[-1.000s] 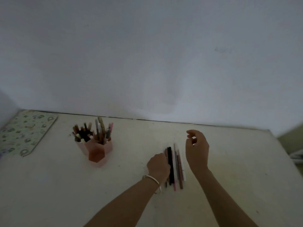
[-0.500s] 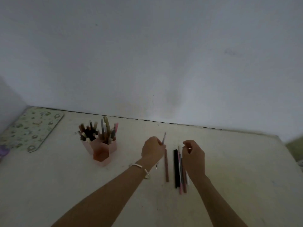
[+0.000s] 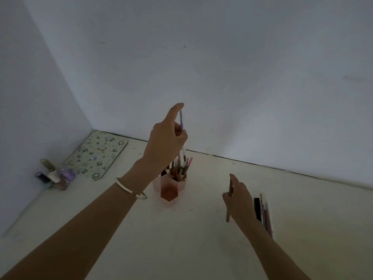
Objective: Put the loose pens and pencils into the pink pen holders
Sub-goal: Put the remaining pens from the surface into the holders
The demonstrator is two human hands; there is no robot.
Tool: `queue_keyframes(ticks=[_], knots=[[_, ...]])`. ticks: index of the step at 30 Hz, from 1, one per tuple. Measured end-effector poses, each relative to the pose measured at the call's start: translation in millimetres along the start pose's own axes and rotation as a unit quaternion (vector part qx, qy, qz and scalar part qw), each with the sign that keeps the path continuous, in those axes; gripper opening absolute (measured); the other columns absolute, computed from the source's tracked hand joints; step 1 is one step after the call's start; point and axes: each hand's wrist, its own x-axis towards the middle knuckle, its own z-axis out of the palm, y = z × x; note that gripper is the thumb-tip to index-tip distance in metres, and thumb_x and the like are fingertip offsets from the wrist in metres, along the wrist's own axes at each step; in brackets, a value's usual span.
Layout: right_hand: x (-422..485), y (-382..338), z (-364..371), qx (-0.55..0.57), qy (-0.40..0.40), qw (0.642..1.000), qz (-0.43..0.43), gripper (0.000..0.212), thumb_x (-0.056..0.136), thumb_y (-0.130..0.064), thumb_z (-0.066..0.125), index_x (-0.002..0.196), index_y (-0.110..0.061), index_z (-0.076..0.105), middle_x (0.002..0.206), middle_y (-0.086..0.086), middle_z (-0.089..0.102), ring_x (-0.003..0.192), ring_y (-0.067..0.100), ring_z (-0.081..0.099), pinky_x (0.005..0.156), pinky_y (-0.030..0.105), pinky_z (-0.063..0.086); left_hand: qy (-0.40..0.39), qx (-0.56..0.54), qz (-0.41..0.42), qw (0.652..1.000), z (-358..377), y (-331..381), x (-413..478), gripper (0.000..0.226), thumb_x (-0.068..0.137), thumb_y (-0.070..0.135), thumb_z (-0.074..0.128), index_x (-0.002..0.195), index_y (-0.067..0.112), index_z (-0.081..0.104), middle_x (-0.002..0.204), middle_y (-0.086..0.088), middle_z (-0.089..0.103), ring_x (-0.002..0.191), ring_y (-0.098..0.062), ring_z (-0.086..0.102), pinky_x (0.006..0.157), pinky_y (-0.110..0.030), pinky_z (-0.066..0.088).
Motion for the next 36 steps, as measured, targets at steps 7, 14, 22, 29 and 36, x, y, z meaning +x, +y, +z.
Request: queue_keyframes(ticks=[7,14,22,29,36], knots=[[7,-89,-26,0.245,0.204,0.93,-0.181,0.062,0.089,-0.003,0.057,0.14,-0.03,0.037,0.097,-0.004,0.057,0.082,0.004,0.059,0.07,0.009,0.049,0.006,0.08,0.004,0.997,6,-42,-20,0.035,0.091,0.014,0.057,0.119,0.027,0.041,0.071,0.005,0.066,0.054,-0.01,0.063,0.05,-0.025,0.055],[1,-103,-25,0.279,0.227,0.908,-0.213,0.055,0.091,-0.002,0.059,0.136,-0.028,0.041,0.1,-0.005,0.059,0.086,0.001,0.062,0.074,0.008,0.049,-0.02,0.297,0.063,0.953,29,-65,-34,0.016,0.093,0.028,0.053,0.105,0.018,0.055,0.085,0.002,0.067,0.081,-0.017,0.061,0.073,-0.028,0.049],[2,-110,-12,0.217,0.233,0.914,-0.251,0.041,0.092,-0.005,0.061,0.13,-0.017,0.052,0.092,-0.008,0.066,0.087,-0.007,0.062,0.08,0.004,0.045,-0.043,0.436,0.169,0.883,19,-66,-30,0.03,0.089,0.04,0.052,0.083,0.021,0.075,0.081,0.004,0.066,0.085,-0.018,0.053,0.077,-0.034,0.041],[4,-111,-6,0.183,0.226,0.922,-0.256,0.038,0.094,-0.011,0.059,0.127,-0.026,0.05,0.089,-0.024,0.062,0.084,-0.009,0.062,0.077,0.003,0.045,-0.016,0.366,0.094,0.926,5,-49,-37,0.06,0.093,0.057,0.025,0.122,0.02,0.062,0.104,-0.003,0.063,0.096,-0.02,0.054,0.083,-0.035,0.042],[13,-104,19,0.058,0.15,0.936,-0.312,0.031,0.093,-0.013,0.062,0.123,-0.018,0.056,0.097,-0.004,0.069,0.081,0.012,0.066,0.075,0.028,0.057,0.159,0.153,0.055,0.974,-45,-21,-17,0.036,0.094,0.026,0.039,0.118,0.014,0.064,0.099,-0.002,0.064,0.088,-0.014,0.052,0.08,-0.029,0.044]])
